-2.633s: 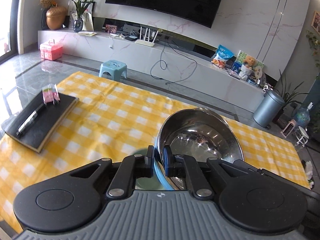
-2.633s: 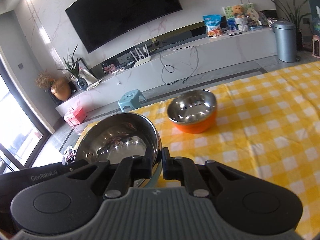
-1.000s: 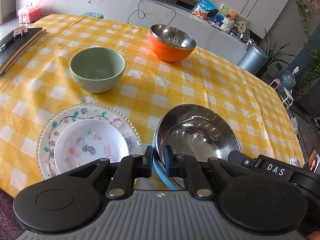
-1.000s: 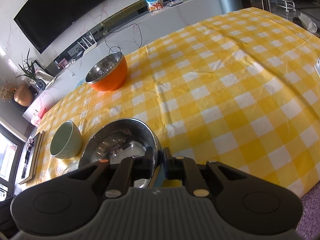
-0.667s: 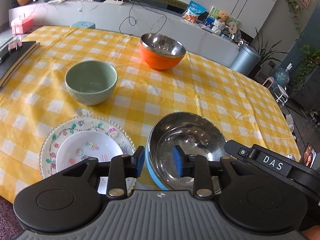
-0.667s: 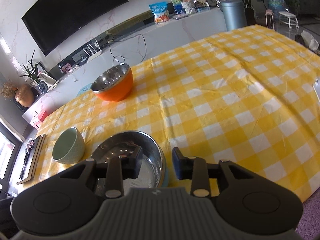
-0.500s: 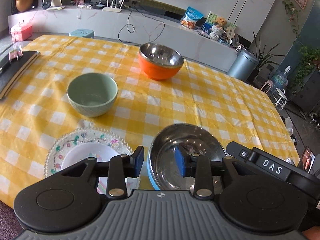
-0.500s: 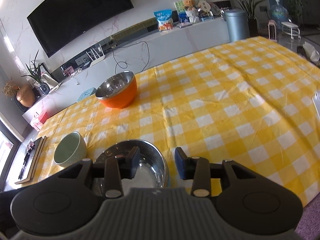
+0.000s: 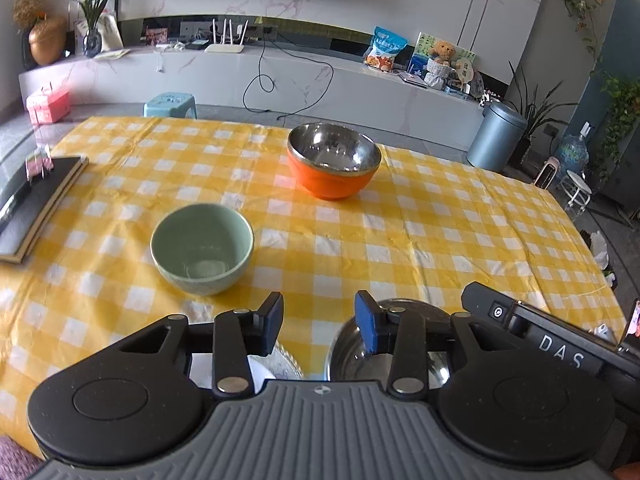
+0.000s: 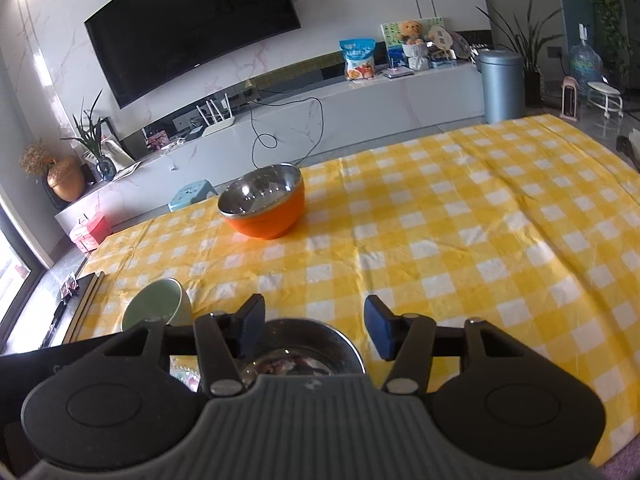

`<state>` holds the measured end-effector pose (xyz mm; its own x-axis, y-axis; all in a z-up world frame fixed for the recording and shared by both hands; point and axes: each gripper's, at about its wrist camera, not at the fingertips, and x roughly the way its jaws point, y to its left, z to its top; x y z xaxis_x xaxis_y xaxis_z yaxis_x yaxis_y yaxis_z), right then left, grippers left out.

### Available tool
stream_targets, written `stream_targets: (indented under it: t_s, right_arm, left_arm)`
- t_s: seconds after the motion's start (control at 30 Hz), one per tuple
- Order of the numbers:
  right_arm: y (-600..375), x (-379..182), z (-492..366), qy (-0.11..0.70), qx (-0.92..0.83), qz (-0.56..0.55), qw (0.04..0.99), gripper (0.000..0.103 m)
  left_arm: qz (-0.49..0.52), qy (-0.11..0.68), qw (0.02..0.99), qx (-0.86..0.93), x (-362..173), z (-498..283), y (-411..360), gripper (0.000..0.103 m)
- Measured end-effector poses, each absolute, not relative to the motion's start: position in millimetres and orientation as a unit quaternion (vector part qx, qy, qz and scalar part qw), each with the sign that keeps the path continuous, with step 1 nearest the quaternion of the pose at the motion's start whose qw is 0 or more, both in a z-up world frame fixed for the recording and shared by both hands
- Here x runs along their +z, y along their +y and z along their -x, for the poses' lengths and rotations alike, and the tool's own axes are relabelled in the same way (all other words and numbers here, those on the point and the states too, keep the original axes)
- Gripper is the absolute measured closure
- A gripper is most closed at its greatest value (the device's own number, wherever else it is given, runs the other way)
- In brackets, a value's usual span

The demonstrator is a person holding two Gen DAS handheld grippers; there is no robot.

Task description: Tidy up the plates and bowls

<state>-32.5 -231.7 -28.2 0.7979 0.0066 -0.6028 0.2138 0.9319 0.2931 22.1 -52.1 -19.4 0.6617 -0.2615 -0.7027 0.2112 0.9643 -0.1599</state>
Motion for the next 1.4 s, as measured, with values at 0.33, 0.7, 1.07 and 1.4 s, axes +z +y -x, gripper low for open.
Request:
stream_targets:
  t_s: [0.33,0.7,1.07,1.4]
  right_arm:
    - [-236,-24,0,0.312,-0.067,-0.147,0.936,0.039]
    - [-236,-17,-55,0.312,-0.069,-0.136,0.938,0.039]
    - [-225,-18,-128,0.336,-0.066,-0.099,0.934,0.046]
    - [-228,-48,-193,0.381,-0.101,-0.124,0.911,0.048]
  left_arm:
    - [-0.011,0.38,0.917,-0.122,-14,-55,-52,0.055]
    - [-0.061,0.366,0.922,-0.114,-11,-100,-64,0.055]
    - [-0.06,0.342,0.933,-0.095,-7,-156,-70,0.055]
    - [-0.044,0.364,0.929,-0.053,-34,-212,-75,0.055]
